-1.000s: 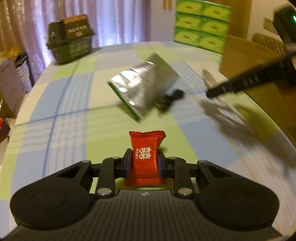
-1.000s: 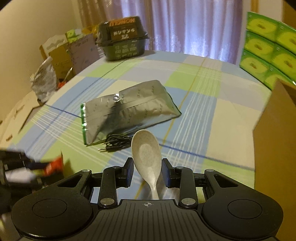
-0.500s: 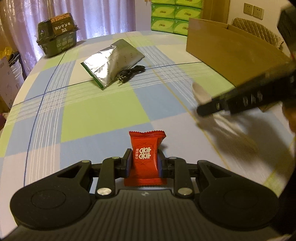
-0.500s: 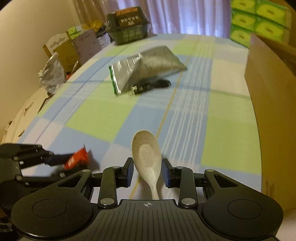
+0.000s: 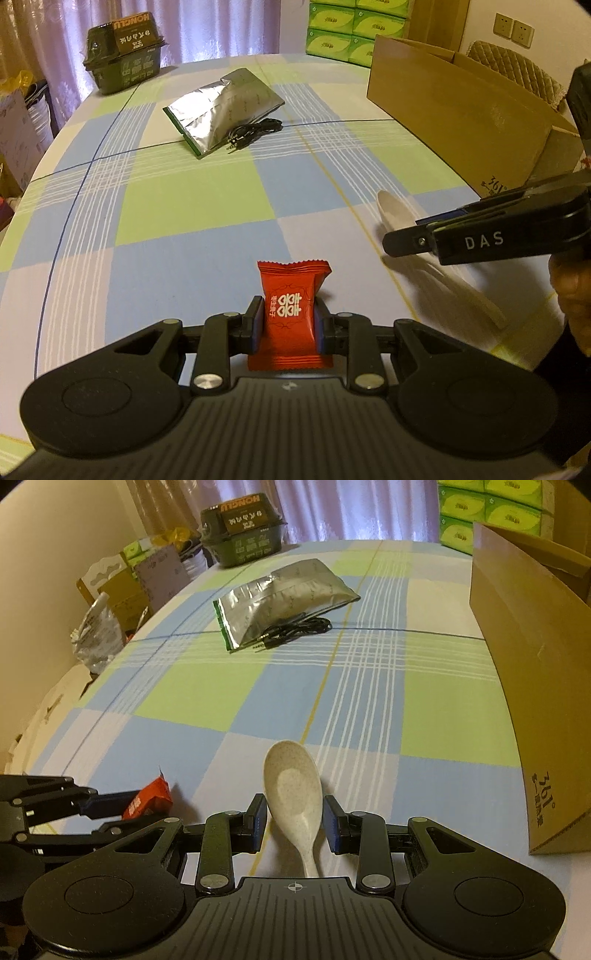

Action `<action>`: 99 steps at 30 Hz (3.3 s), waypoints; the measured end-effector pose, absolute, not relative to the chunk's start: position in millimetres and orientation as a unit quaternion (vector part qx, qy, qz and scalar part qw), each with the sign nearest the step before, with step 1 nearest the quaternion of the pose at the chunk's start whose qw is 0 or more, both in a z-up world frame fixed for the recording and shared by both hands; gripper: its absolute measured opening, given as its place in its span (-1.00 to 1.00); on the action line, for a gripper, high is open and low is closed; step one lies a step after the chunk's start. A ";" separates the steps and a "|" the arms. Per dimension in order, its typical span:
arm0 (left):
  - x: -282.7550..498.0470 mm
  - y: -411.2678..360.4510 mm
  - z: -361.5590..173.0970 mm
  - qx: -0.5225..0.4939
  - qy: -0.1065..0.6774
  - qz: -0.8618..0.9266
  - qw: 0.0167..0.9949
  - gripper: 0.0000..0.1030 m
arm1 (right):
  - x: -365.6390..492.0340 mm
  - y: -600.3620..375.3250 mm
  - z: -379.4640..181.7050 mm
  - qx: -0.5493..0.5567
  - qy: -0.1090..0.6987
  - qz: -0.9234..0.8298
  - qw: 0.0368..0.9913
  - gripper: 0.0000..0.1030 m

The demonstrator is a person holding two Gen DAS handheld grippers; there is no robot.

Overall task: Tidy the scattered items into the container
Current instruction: 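Lift the red candy packet and white spoon with both tools, then carry the candy packet and spoon with both tools toward the cardboard box, then lower the red candy packet and white spoon with both tools into the box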

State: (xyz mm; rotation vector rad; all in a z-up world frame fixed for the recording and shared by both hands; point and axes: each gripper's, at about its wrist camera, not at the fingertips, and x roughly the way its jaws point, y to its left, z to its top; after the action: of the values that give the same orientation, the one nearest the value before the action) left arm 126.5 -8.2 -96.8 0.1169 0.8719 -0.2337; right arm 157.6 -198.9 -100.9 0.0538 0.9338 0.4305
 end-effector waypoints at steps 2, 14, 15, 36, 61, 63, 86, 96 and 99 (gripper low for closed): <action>124.3 -10.7 -94.3 0.059 0.423 -0.111 0.897 -0.58 | 154.4 -200.6 -99.2 0.035 0.443 0.205 0.872 -0.32; 108.6 -27.7 -71.6 0.075 0.414 -0.113 0.900 -0.58 | 134.7 -216.7 -75.7 0.079 0.408 0.195 0.888 -0.32; 106.9 -29.6 -69.9 0.076 0.412 -0.113 0.901 -0.58 | 133.2 -218.0 -73.2 0.080 0.407 0.190 0.890 -0.32; 103.6 -58.6 -22.2 0.063 0.376 -0.134 0.915 -0.58 | 113.9 -253.5 -2.8 0.109 0.333 0.150 0.925 -0.33; 165.3 -157.5 50.6 0.096 0.300 -0.223 0.923 -0.58 | 139.9 -346.7 95.6 0.117 0.232 0.090 0.961 -0.33; 170.1 -171.8 56.7 0.099 0.292 -0.235 0.922 -0.57 | 142.8 -360.7 101.0 0.115 0.228 0.081 0.963 -0.33; 221.5 -277.7 42.4 0.111 0.299 -0.302 0.898 -0.58 | 173.3 -452.7 67.5 0.111 0.264 0.024 0.958 -0.33; 233.3 -290.3 28.5 0.108 0.311 -0.306 0.893 -0.58 | 182.7 -461.9 57.1 0.111 0.273 0.023 0.955 -0.33; 237.1 -290.8 26.2 0.103 0.314 -0.306 0.893 -0.58 | 185.5 -463.8 55.2 0.110 0.275 0.023 0.955 -0.33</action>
State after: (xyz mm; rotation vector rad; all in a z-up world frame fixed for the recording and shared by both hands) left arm 237.1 -290.8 26.2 0.2128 0.6511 -0.6339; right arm 185.5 -463.8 55.2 0.2241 0.5580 0.0459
